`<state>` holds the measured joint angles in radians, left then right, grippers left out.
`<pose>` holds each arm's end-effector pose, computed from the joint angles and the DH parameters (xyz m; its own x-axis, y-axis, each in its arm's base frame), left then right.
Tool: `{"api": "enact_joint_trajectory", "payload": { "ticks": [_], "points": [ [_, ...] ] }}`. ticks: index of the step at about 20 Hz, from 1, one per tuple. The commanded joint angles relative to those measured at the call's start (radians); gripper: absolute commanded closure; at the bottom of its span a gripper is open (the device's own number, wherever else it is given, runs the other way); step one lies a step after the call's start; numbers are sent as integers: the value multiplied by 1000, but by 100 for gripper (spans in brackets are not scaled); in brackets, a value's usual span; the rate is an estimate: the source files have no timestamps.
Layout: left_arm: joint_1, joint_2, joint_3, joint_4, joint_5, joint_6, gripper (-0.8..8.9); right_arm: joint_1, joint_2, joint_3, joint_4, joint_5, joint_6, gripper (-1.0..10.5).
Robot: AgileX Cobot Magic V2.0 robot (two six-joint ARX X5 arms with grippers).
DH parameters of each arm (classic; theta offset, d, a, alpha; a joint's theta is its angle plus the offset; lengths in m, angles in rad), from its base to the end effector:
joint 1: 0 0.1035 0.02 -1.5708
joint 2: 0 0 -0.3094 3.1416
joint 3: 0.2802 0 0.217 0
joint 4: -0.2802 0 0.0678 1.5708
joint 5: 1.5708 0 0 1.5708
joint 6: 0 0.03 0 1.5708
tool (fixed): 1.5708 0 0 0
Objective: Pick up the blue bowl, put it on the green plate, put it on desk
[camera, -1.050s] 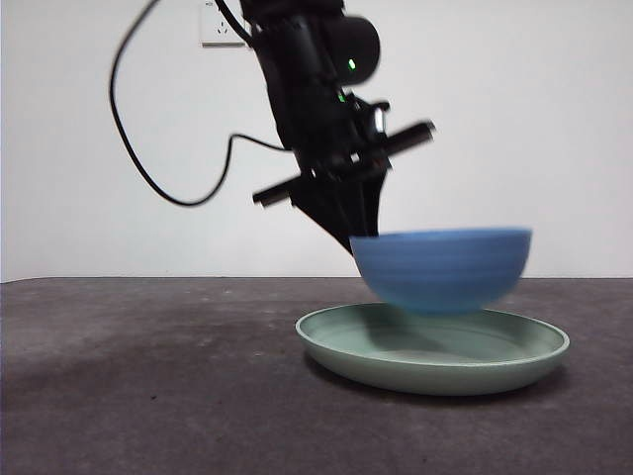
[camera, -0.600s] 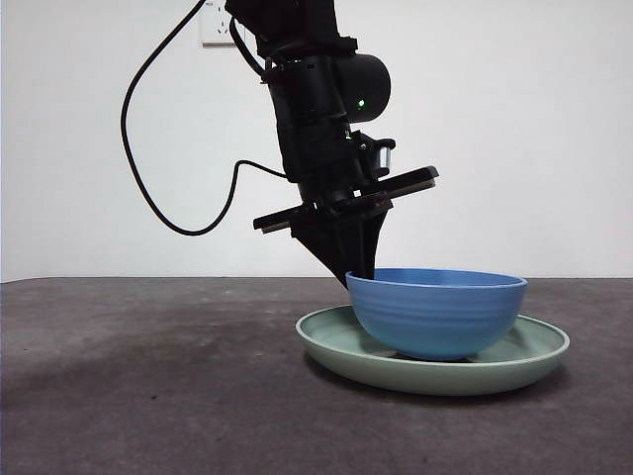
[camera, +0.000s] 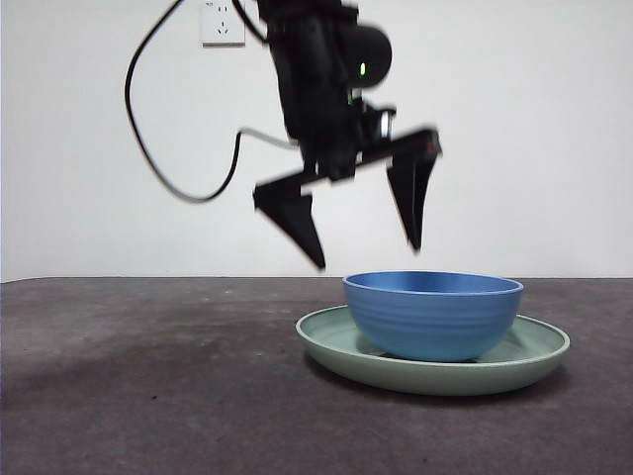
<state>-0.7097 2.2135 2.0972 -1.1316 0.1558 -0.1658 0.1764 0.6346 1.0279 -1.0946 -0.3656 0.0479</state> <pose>0.3387 -0.2970 0.2942 0.1367 -0.3220 -0.9368 0.5530 0.8094 -0.1975 0.0116 0.0130 0.3605 0.6397 0.4772 -0.6026 -0.4019 0.8759 0.2670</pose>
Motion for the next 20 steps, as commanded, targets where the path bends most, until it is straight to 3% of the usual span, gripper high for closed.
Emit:
{"api": "enact_joint_trajectory", "payload": {
  "ticks": [1, 7, 13, 16, 20],
  "points": [
    [-4, 24, 131, -89, -2, 53, 144, 3, 3, 20, 13, 6, -15, 356],
    [-2, -51, 266, -315, -2, 111, 148, 3, 4, 20, 58, 7, -14, 356],
    [10, -312, 255, -326, -3, 133, 148, 3, 59, 19, 55, 2, -10, 356],
    [12, -474, 181, -327, -3, 169, 148, 3, 108, 19, 55, 0, -10, 356],
    [36, -729, -87, -316, -3, 181, 148, 3, 170, 19, 69, 0, -16, 356]
  ]
}}
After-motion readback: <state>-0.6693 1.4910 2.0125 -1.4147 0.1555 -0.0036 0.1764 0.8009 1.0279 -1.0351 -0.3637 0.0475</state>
